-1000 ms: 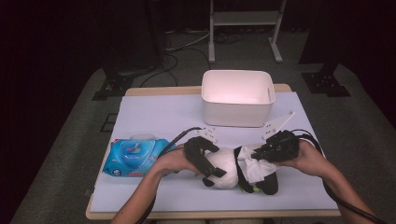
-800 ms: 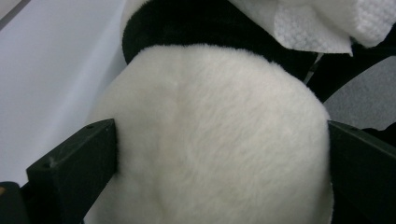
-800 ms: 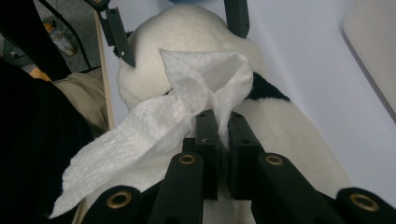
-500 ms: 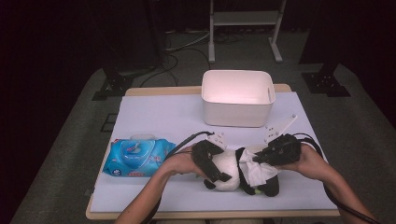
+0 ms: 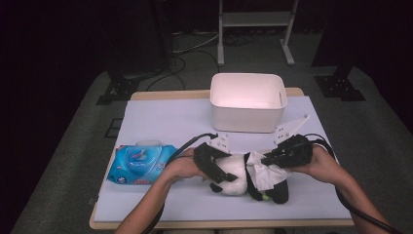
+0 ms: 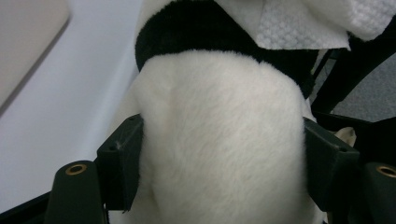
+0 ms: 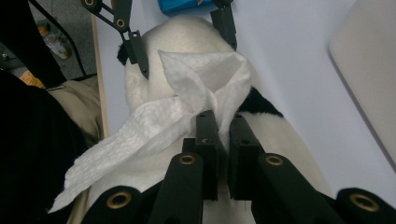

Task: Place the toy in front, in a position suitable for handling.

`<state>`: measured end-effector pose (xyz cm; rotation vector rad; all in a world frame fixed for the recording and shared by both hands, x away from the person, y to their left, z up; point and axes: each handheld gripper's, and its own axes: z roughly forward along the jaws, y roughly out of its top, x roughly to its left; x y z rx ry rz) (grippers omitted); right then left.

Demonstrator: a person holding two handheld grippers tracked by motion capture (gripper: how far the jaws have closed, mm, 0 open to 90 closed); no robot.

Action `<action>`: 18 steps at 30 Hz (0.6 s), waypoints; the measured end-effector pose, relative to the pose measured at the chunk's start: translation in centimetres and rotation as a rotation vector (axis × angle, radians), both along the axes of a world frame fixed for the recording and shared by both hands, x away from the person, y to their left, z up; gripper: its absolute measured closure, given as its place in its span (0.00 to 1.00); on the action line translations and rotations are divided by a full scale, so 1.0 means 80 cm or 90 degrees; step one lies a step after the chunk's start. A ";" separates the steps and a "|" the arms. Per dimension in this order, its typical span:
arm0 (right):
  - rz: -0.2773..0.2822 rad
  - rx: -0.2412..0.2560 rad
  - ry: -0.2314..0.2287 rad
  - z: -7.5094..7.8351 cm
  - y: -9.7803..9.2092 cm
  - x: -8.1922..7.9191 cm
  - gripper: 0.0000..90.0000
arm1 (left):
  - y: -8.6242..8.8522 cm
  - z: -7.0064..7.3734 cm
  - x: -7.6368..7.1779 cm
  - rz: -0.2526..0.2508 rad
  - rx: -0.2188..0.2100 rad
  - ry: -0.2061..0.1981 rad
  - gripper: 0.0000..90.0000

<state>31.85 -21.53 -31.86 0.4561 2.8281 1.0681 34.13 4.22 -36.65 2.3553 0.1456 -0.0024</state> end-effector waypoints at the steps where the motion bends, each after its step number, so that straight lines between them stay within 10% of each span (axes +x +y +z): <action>1: -0.001 0.001 0.000 0.001 0.002 0.001 0.93 | 0.001 0.002 0.000 -0.001 -0.002 -0.005 0.29; 18: 0.015 -0.036 -0.007 -0.003 0.044 0.025 0.93 | 0.005 -0.002 -0.008 0.005 0.022 -0.030 0.26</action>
